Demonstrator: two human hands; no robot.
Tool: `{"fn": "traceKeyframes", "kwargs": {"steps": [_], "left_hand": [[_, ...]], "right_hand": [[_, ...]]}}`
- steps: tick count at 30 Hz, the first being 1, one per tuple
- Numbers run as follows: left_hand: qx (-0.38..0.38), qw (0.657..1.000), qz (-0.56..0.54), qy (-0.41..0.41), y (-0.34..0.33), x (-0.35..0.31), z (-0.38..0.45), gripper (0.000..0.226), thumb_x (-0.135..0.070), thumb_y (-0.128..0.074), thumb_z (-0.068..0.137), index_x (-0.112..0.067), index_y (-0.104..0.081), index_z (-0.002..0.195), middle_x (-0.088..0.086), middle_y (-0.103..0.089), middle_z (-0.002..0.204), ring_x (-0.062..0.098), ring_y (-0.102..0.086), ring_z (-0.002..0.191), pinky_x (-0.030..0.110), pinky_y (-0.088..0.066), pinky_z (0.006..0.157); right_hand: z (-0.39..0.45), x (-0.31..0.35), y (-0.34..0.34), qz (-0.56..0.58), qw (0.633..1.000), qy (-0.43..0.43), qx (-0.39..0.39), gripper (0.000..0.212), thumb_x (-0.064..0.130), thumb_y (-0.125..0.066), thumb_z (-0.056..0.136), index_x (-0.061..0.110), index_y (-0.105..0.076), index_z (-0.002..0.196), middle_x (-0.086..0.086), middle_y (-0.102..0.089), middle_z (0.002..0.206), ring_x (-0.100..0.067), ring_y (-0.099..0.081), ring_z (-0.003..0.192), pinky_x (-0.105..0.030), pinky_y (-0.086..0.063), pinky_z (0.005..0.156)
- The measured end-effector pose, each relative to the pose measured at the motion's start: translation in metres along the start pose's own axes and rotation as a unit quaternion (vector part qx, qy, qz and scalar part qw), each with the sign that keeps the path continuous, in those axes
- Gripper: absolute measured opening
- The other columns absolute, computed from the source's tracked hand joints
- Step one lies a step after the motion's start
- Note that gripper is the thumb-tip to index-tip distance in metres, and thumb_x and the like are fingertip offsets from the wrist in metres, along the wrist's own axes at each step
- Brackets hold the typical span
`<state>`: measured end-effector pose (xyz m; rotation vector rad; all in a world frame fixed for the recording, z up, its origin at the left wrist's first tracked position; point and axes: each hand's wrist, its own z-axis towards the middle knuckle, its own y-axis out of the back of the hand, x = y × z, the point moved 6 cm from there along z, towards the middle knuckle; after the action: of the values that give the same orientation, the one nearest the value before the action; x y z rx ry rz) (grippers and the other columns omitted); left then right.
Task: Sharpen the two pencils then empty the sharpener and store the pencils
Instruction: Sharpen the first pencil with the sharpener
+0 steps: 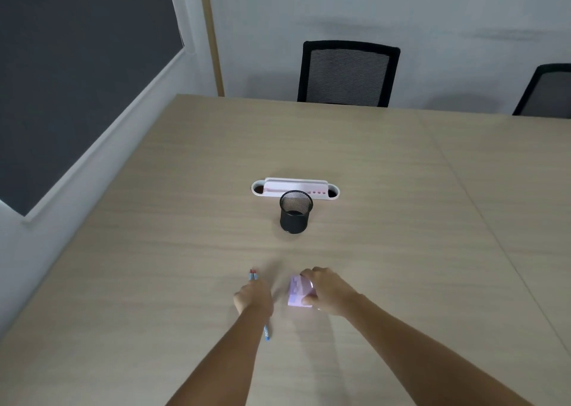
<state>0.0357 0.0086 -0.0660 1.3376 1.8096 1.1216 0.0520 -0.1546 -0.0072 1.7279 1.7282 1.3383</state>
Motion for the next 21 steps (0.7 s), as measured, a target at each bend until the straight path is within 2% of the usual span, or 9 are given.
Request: {"fn": "traceKeyframes", "kwargs": {"steps": [4, 7, 9, 11, 14, 18, 21], "left_hand": [[-0.011, 1.0, -0.005, 0.002, -0.001, 0.006, -0.003, 0.038, -0.01, -0.051, 0.091, -0.017, -0.054, 0.129, 0.001, -0.059, 0.127, 0.019, -0.059, 0.114, 0.028, -0.05, 0.087], [-0.022, 0.999, -0.025, -0.007, -0.003, 0.007, -0.004, 0.063, -0.003, -0.048, 0.09, -0.015, -0.028, 0.149, 0.006, -0.034, 0.151, 0.021, -0.056, 0.121, 0.031, -0.048, 0.092], [-0.018, 0.999, -0.051, 0.0, -0.004, 0.008, -0.006, 0.067, -0.003, -0.046, 0.091, -0.017, -0.019, 0.151, 0.006, -0.038, 0.146, 0.023, -0.056, 0.121, 0.033, -0.048, 0.094], [-0.023, 0.996, -0.084, 0.015, -0.006, 0.01, -0.008, 0.055, -0.007, -0.045, 0.093, -0.016, -0.028, 0.145, 0.006, -0.05, 0.136, 0.025, -0.056, 0.12, 0.035, -0.048, 0.094], [-0.028, 0.993, -0.116, 0.026, -0.008, 0.01, -0.011, 0.042, -0.009, -0.049, 0.092, -0.009, -0.036, 0.133, 0.008, -0.055, 0.131, 0.026, -0.057, 0.12, 0.035, -0.049, 0.094], [-0.037, 0.995, -0.094, 0.011, -0.011, 0.01, -0.017, 0.036, -0.009, -0.051, 0.091, -0.007, -0.043, 0.126, 0.008, -0.053, 0.13, 0.023, -0.054, 0.121, 0.034, -0.048, 0.095], [-0.049, 0.997, -0.064, -0.013, -0.019, 0.01, -0.023, 0.035, -0.01, -0.05, 0.094, -0.007, -0.043, 0.127, 0.011, -0.045, 0.132, 0.026, -0.051, 0.119, 0.033, -0.045, 0.097]], "right_hand": [[-0.004, -0.003, -0.003, 0.005, 1.0, -0.003, -0.011, 0.044, 0.022, -0.061, 0.08, 0.007, -0.053, 0.121, -0.016, -0.057, 0.115, -0.033, -0.053, 0.107, -0.033, -0.044, 0.08], [-0.008, -0.005, -0.006, 0.001, 1.0, 0.002, -0.016, 0.044, 0.023, -0.061, 0.081, 0.008, -0.053, 0.121, -0.015, -0.058, 0.114, -0.032, -0.053, 0.107, -0.033, -0.043, 0.08], [-0.01, -0.006, -0.007, -0.002, 1.0, 0.005, -0.017, 0.044, 0.023, -0.061, 0.081, 0.008, -0.053, 0.122, -0.015, -0.059, 0.114, -0.032, -0.053, 0.106, -0.032, -0.042, 0.078], [-0.011, -0.007, -0.007, -0.005, 1.0, 0.009, -0.018, 0.043, 0.023, -0.062, 0.081, 0.008, -0.054, 0.121, -0.016, -0.059, 0.114, -0.032, -0.054, 0.106, -0.032, -0.041, 0.077], [-0.014, -0.008, -0.008, -0.009, 1.0, 0.017, -0.023, 0.043, 0.024, -0.062, 0.081, 0.007, -0.053, 0.12, -0.016, -0.058, 0.115, -0.034, -0.054, 0.106, -0.03, -0.037, 0.074], [-0.016, -0.009, -0.008, -0.017, 0.999, 0.026, -0.032, 0.043, 0.021, -0.058, 0.083, 0.007, -0.051, 0.124, -0.017, -0.057, 0.116, -0.034, -0.055, 0.107, -0.033, -0.044, 0.08], [-0.015, -0.008, -0.009, -0.027, 0.998, 0.043, -0.039, 0.039, 0.02, -0.057, 0.084, 0.006, -0.052, 0.12, -0.018, -0.057, 0.114, -0.035, -0.056, 0.103, -0.031, -0.041, 0.074]]}}
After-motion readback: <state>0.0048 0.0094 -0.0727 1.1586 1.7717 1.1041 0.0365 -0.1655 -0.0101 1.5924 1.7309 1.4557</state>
